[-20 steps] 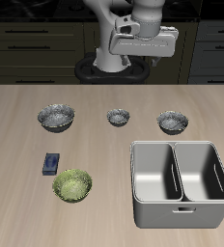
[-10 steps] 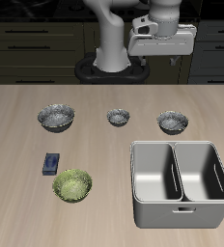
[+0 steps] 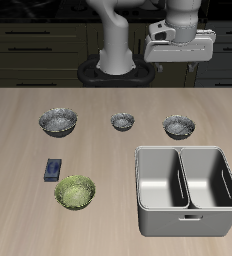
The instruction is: Stack middle-sized black bowl on the green bowl
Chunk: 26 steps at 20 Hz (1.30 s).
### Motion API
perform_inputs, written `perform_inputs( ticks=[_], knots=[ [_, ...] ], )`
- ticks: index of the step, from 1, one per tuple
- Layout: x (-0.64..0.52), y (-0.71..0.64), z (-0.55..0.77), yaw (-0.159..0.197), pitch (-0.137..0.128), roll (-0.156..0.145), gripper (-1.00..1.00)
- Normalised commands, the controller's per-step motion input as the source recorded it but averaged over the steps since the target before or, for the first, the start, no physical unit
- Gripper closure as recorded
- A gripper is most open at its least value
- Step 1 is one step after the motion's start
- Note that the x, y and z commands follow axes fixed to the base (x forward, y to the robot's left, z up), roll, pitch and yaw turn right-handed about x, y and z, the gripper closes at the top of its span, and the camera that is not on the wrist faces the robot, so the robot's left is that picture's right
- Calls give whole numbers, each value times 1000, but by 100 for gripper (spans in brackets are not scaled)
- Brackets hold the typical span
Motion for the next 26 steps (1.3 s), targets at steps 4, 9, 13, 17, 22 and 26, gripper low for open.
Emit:
perform_inputs(
  ticks=[4,9,13,17,22,26],
  knots=[
    [-2,76,-61,-1,-18,0,-100],
    [98,-22,-158,9,-26,-28,-100],
    [150,-4,-419,10,3,-7,-100],
    [38,71,-364,-8,42,11,-100],
    [-73,46,-313,-13,34,4,-100],
    [-47,-177,-243,-9,-14,-2,-100]
  ],
)
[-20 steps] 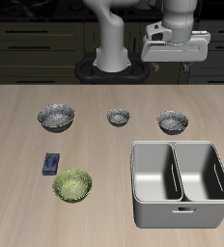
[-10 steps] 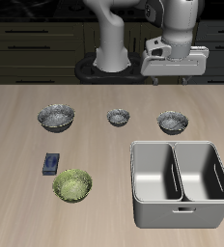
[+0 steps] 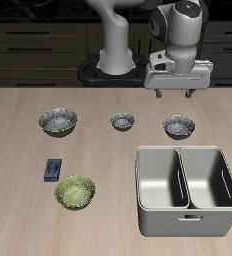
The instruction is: Stack middle-sized black bowl on the green bowl
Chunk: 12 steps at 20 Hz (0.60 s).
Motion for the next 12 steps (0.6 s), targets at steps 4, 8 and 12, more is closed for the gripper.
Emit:
perform_inputs(
  ticks=[4,8,12],
  knots=[
    [-28,-42,-359,-15,42,-1,-100],
    [-69,-17,-250,-1,6,4,-100],
    [-35,-53,-291,-22,34,-4,-100]
  ],
)
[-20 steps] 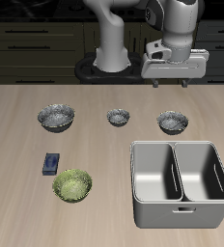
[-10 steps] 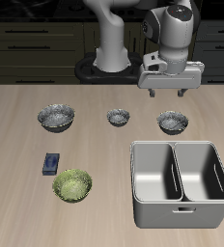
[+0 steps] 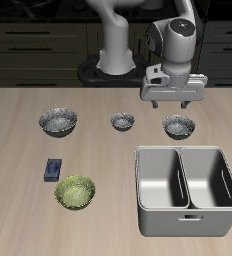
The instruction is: Stack middle-sized black bowl on the green bowl
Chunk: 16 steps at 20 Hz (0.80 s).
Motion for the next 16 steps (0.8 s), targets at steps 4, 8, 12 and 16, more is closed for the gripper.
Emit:
perform_inputs(
  ticks=[4,8,12,16],
  knots=[
    [-30,-111,-405,0,46,-18,-100],
    [-28,-22,-251,-2,29,-4,-100],
    [-5,-41,-315,4,43,-7,-100],
    [-21,42,-377,24,60,3,-100]
  ],
)
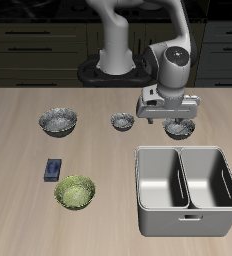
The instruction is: Stack middle-sized black bowl on the green bowl
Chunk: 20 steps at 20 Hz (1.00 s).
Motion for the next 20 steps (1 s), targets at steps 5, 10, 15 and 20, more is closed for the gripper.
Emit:
perform_inputs(
  ticks=[5,10,15,20],
  knots=[
    [-39,118,-410,6,73,54,-100],
    [-43,-14,-143,-3,12,8,100],
    [-5,-58,95,-12,-6,0,100],
    [40,-95,155,-5,-13,-9,100]
  ],
)
